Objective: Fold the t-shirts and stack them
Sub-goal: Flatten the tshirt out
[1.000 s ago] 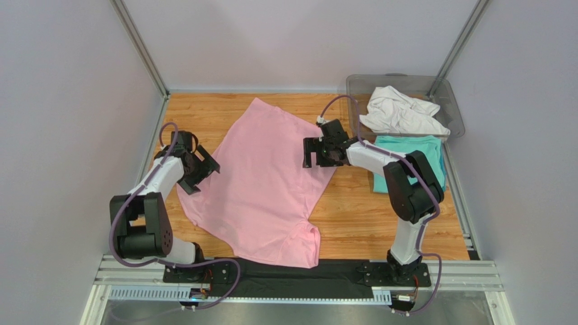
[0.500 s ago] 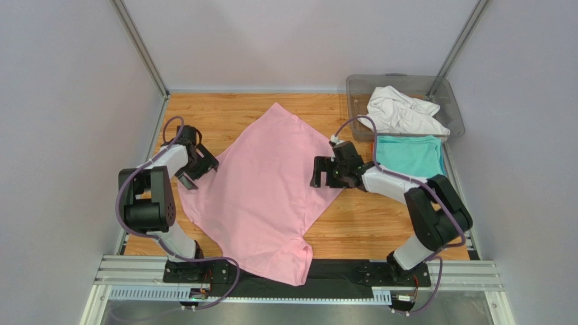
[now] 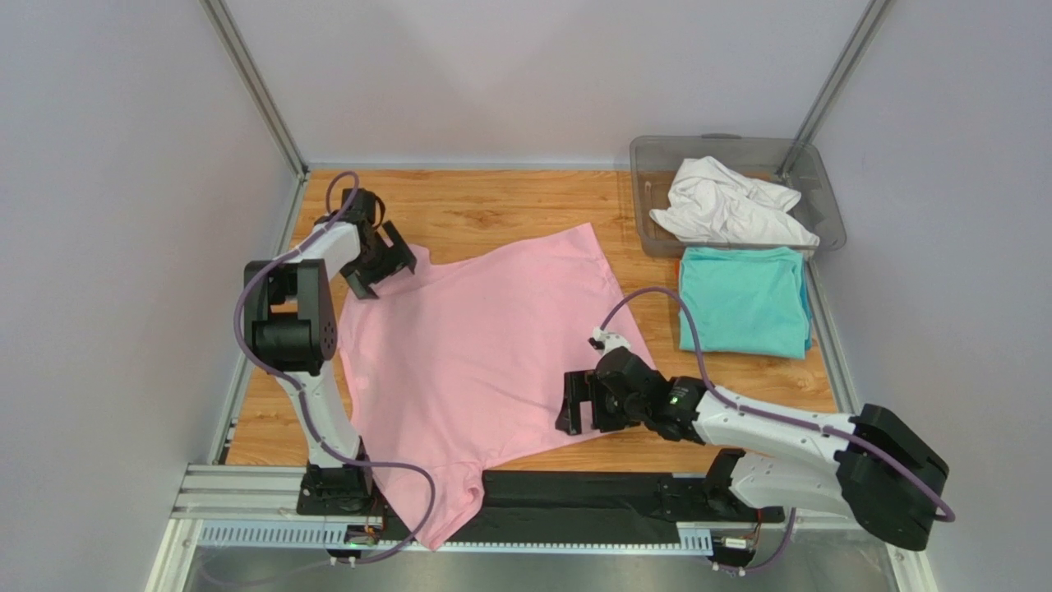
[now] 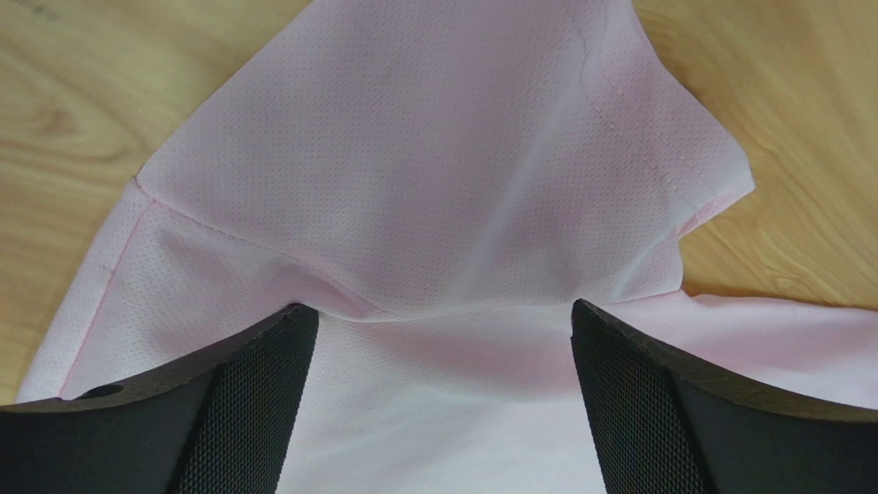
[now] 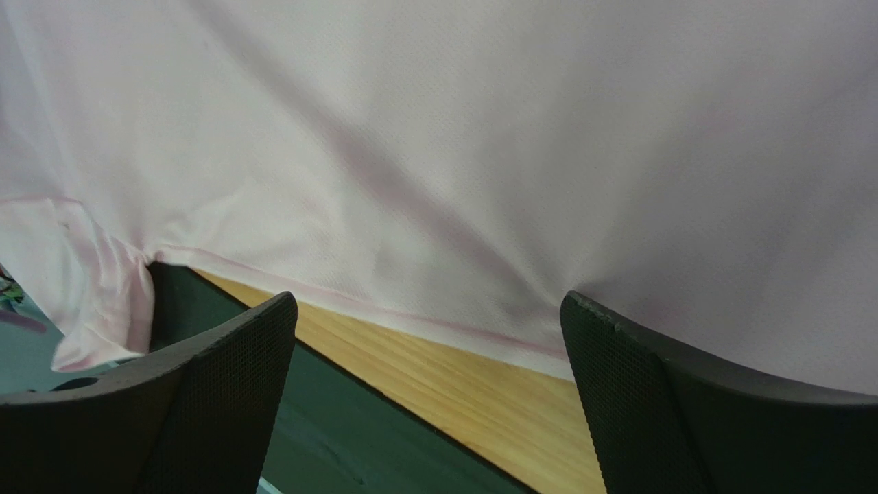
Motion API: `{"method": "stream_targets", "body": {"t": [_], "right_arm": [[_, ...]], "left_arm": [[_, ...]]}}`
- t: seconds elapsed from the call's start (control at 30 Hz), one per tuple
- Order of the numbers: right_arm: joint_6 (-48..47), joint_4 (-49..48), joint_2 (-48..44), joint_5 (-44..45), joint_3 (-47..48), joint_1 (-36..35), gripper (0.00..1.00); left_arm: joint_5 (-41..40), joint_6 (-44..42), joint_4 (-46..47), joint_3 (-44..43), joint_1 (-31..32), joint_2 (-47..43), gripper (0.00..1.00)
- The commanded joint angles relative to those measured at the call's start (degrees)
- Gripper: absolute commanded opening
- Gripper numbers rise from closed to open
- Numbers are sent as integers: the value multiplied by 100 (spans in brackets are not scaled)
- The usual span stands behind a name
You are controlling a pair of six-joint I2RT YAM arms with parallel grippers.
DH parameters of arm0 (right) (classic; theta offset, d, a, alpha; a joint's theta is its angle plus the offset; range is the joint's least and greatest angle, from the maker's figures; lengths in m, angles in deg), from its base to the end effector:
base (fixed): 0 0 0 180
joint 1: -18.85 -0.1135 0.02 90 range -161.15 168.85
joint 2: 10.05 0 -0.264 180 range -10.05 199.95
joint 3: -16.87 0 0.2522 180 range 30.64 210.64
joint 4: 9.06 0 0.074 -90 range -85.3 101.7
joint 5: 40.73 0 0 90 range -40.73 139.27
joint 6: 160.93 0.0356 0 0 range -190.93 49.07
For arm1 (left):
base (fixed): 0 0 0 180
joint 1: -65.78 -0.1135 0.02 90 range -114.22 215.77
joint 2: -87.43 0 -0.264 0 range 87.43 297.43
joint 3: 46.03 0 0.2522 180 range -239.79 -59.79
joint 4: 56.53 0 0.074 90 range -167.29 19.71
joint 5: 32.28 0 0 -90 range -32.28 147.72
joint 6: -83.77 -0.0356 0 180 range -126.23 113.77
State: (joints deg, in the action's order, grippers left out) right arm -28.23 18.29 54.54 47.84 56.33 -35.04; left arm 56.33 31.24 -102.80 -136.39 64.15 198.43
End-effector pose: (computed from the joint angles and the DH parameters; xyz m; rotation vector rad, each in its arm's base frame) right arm 0.1182 0.1635 0.1579 -0.2685 2.6257 0.6912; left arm 0.3934 0.0121 0.1703 -0.9258 2.5867 -0.1410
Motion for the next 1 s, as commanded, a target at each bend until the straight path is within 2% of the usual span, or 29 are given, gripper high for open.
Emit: {"method": "stream_targets", "body": {"t": [0.0, 0.07, 0.2, 0.3, 0.37, 0.4, 0.5, 0.7, 0.77, 0.8, 0.87, 0.97], "right_arm": [[319, 1022, -561, 686, 111, -297, 100], [222, 1400, -992, 889, 313, -306, 100], [125, 1568, -1685, 1608, 664, -298, 100], [98, 1673, -2055, 2074, 761, -280, 100], [238, 1726, -2196, 2374, 797, -289, 100], [283, 1744, -2293, 2645, 875, -272, 100], [-67, 1770, -2312, 2964, 1129, -245, 100], [-236, 2069, -1960, 3289, 1587, -158, 100], [-218, 2069, -1750, 3246, 1702, -96, 100], [-209, 2078, -1679, 3246, 1737, -61, 100], [-261, 2008, -1382, 3176, 1816, 10, 100], [-455, 1772, -898, 2800, 1921, 403, 100]], "left_arm": [[148, -249, -97, -504, 136, 413, 100], [174, -354, -159, -968, 145, 536, 100], [148, -627, -413, -1761, 461, 555, 100], [-315, -820, -642, -1842, 637, -119, 100], [-537, -838, -590, -1369, 708, -621, 100], [-555, -812, -529, -1140, 716, -1198, 100], [-547, -593, 33, 481, 734, -2536, 100], [85, -233, 833, 2847, 734, -5077, 100], [296, -13, 1079, 3359, 734, -5900, 100], [410, 75, 1185, 3814, 734, -6141, 100], [814, 199, 1431, 4204, 734, -6676, 100], [912, 471, 1344, 4644, 734, -6986, 100]]}}
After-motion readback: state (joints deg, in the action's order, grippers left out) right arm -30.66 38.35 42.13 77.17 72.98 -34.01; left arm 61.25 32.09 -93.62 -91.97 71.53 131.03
